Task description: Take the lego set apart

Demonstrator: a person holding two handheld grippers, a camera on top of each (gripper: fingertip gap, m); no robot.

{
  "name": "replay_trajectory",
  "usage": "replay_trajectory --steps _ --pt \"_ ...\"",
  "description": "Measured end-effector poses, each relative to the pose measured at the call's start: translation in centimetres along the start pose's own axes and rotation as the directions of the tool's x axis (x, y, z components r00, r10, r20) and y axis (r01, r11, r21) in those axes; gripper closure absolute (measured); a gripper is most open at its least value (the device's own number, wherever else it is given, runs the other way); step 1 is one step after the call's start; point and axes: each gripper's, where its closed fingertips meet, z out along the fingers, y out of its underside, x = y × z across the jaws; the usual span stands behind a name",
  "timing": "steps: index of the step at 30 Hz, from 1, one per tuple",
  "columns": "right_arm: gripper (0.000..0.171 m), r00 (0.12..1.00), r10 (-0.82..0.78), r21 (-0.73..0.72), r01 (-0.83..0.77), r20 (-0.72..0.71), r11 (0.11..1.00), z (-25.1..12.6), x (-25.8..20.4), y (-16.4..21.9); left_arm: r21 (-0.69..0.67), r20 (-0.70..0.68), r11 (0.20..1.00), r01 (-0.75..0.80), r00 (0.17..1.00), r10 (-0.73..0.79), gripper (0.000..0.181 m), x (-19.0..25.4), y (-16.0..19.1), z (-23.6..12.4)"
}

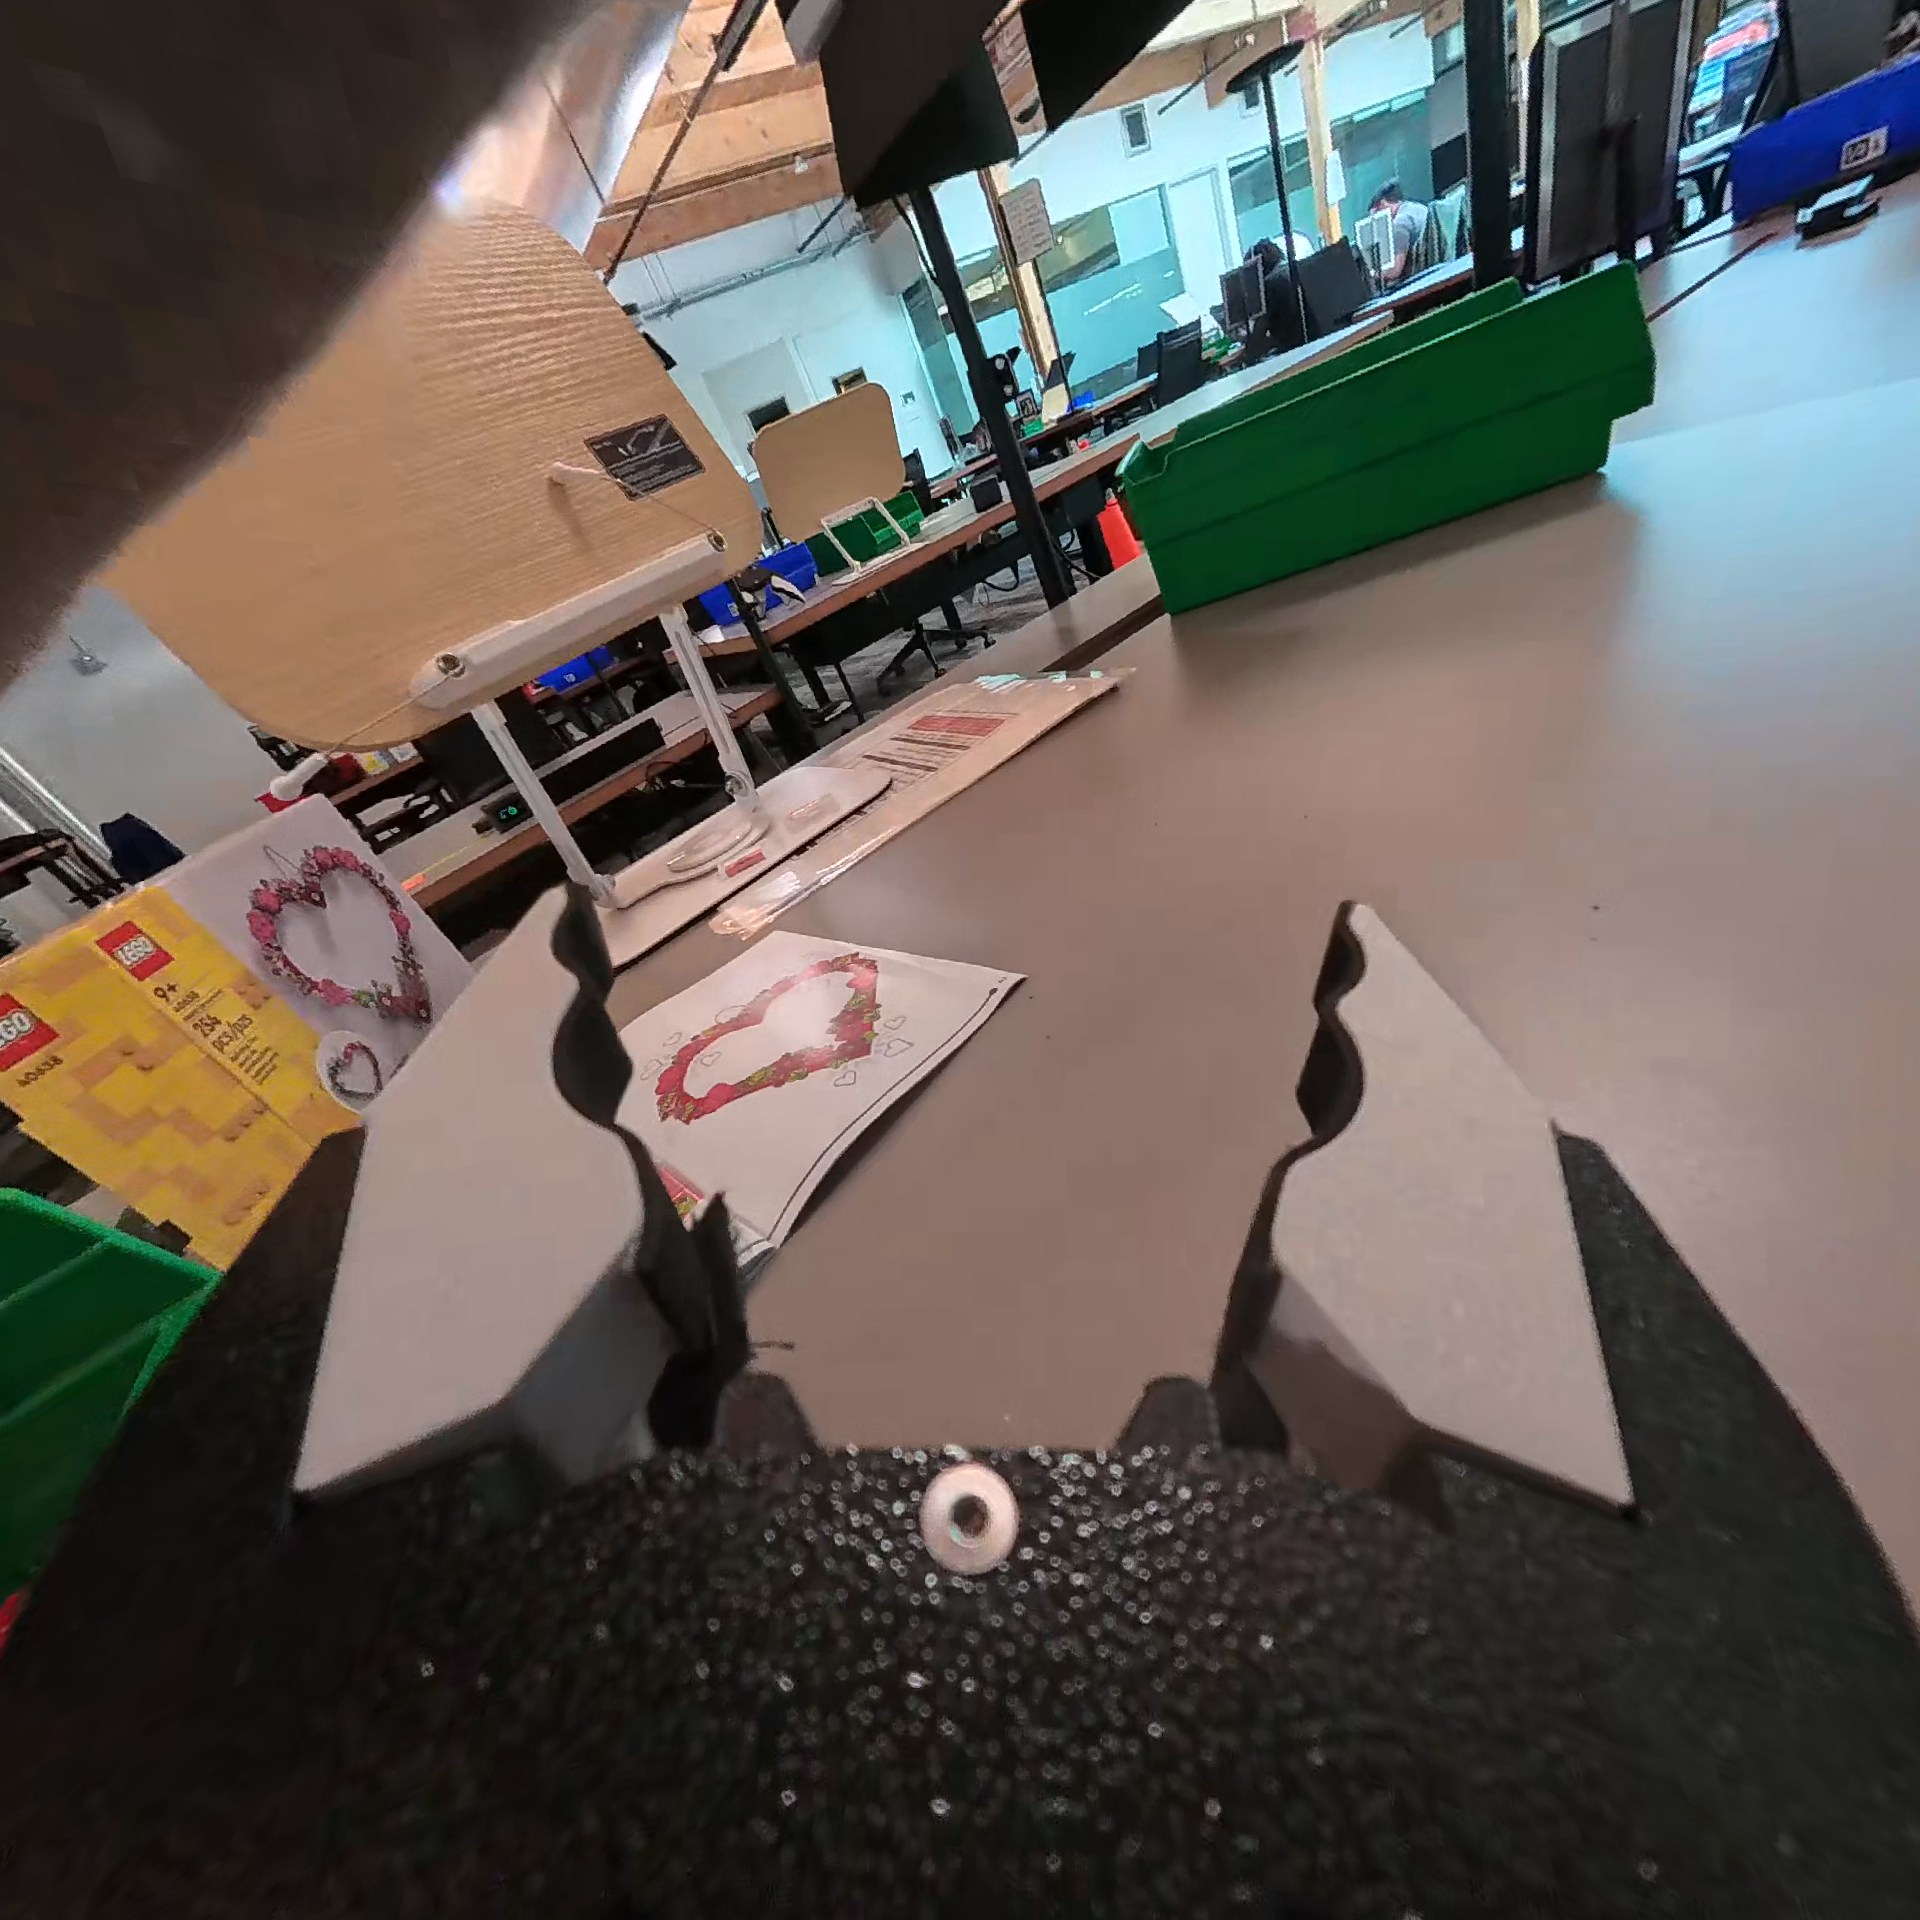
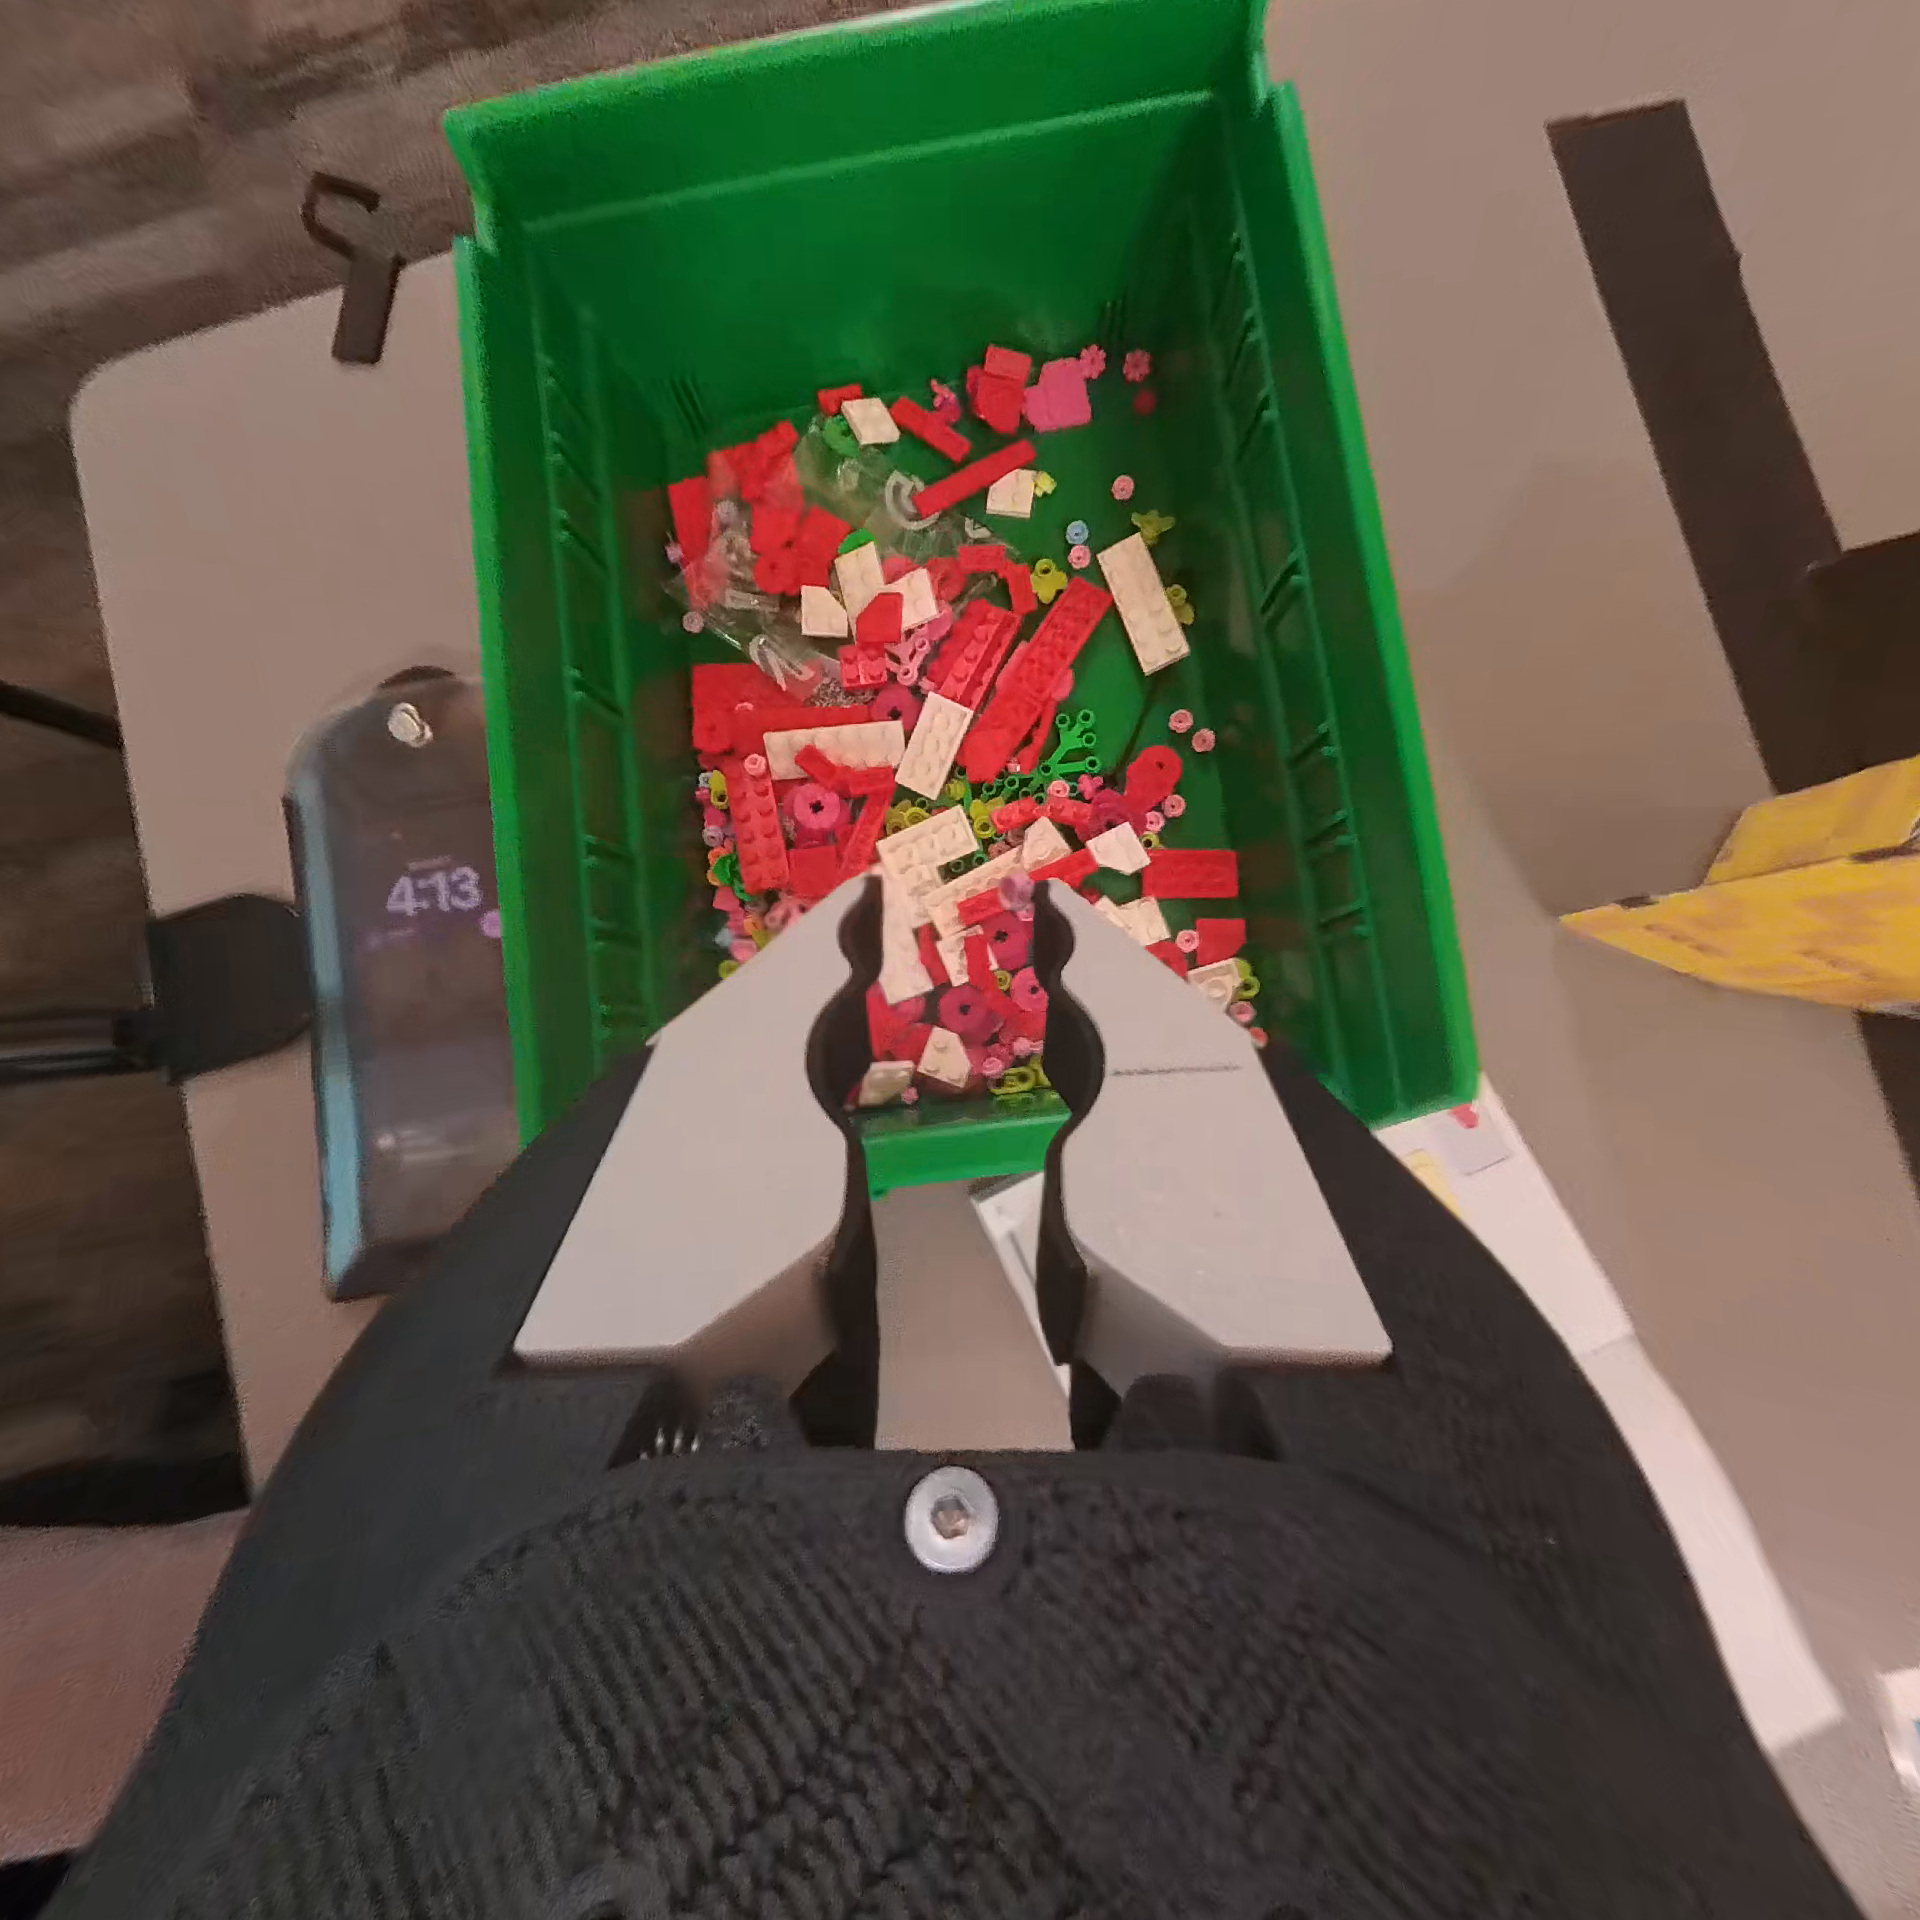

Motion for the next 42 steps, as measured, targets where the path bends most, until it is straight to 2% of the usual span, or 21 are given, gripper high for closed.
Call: replay_trajectory --steps 1,2,7,11,13,16,18,30,33,36,37,39,40,42 --pt "0.142 0.999 0.031 0.005 -0.031 0.014 1.0 0.0 0.0 0.1 -0.003 -0.002 1.0 -0.008 1.0 0.008 0.05 0.1 0.0 0.0" --pt "0.142 0.998 0.054 0.014 -0.055 0.024 0.998 0.0 -0.1 0.1 -0.005 -0.002 1.0 -0.015 1.0 0.015 0.05 0.1 0.1 0.1" --pt "0.109 0.961 0.243 -0.014 -0.243 0.13 0.97 0.2 -0.4 0.7 -0.025 -0.012 0.999 -0.035 0.999 0.034 0.05 0.5 0.4 0.3" --pt "0.081 0.856 0.478 -0.132 -0.46 0.199 0.878 1.8 -0.2 2.3 -0.026 -0.026 0.999 -0.031 0.999 0.031 0.05 0.7 0.4 0.3" --pt "0.077 0.831 0.52 -0.156 -0.497 0.199 0.853 2.7 0.4 3.1 -0.012 -0.021 1.0 -0.011 1.0 0.011 0.05 0.4 0.3 0.2" --pt "0.076 0.871 0.478 -0.197 -0.451 0.117 0.87 3.3 1.5 4.4 0.0 -0.017 1.0 0.0 1.0 0.0 0.05 0.2 0.2 0.1" --pt "0.065 0.904 0.426 -0.266 -0.402 0.039 0.876 3.5 2.0 5.8 -0.006 -0.03 1.0 -0.002 1.0 0.001 0.05 0.5 0.2 0.2" --pt "0.041 0.964 0.223 -0.408 -0.264 -0.145 0.874 4.0 2.2 7.5 0.018 -0.025 1.0 0.005 1.0 -0.004 0.051 0.3 -0.2 0.0" --pt "0.039 0.968 0.236 -0.326 -0.249 -0.079 0.912 3.4 1.3 5.9 0.003 -0.033 1.0 -0.01 0.999 0.01 0.051 0.5 0.0 0.1" --pt "0.038 0.966 0.237 -0.057 -0.232 0.106 0.971 -0.6 -1.2 1.6 0.011 -0.033 1.0 0.008 0.999 -0.008 0.05 0.3 -0.1 -0.1" --pt "0.04 0.961 0.214 0.085 -0.231 0.173 0.969 -3.5 -2.4 0.1 0.02 -0.031 1.0 0.019 0.999 -0.019 0.049 0.2 -0.2 -0.2" --pt "0.042 0.963 0.108 0.387 -0.201 0.248 0.9 -11.6 -4.8 -1.1 0.028 -0.022 0.999 0.025 0.999 -0.024 0.048 0.0 -0.4 -0.3" --pt "0.044 0.975 0.044 0.521 -0.153 0.216 0.84 -16.2 -5.9 -0.3 0.027 -0.019 0.999 0.017 1.0 -0.017 0.048 0.0 -0.4 -0.3" --pt "0.051 0.999 -0.034 0.723 -0.002 0.035 0.691 -24.9 -7.6 4.2 0.022 -0.013 1.0 -0.005 1.0 0.005 0.047 0.1 -0.3 -0.3"
